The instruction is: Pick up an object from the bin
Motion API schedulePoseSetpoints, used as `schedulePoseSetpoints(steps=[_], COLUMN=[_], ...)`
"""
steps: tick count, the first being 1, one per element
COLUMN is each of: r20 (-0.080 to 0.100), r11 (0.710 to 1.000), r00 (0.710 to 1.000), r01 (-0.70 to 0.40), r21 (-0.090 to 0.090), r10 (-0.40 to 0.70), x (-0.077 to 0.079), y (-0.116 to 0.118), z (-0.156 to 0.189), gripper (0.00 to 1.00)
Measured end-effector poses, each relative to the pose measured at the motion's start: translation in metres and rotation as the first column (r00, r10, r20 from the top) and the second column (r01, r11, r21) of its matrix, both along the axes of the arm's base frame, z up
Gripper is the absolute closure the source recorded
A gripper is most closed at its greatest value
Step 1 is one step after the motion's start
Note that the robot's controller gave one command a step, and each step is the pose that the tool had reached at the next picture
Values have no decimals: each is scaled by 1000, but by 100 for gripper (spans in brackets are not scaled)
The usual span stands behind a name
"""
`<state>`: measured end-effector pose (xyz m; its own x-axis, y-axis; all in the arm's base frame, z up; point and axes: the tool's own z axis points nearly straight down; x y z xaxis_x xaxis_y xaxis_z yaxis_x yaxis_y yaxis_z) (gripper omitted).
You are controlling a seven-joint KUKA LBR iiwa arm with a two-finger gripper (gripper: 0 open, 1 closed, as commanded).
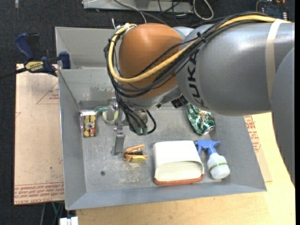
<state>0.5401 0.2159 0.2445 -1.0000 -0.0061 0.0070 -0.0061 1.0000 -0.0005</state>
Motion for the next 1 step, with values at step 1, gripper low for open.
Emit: schedulePoseSetpoints(steps=[1], r20=[7], r11=[1000], r00=[1000], r01=[6], r21=[2], r10=[-6], x=[2], y=[-2], z=[5], gripper=[0])
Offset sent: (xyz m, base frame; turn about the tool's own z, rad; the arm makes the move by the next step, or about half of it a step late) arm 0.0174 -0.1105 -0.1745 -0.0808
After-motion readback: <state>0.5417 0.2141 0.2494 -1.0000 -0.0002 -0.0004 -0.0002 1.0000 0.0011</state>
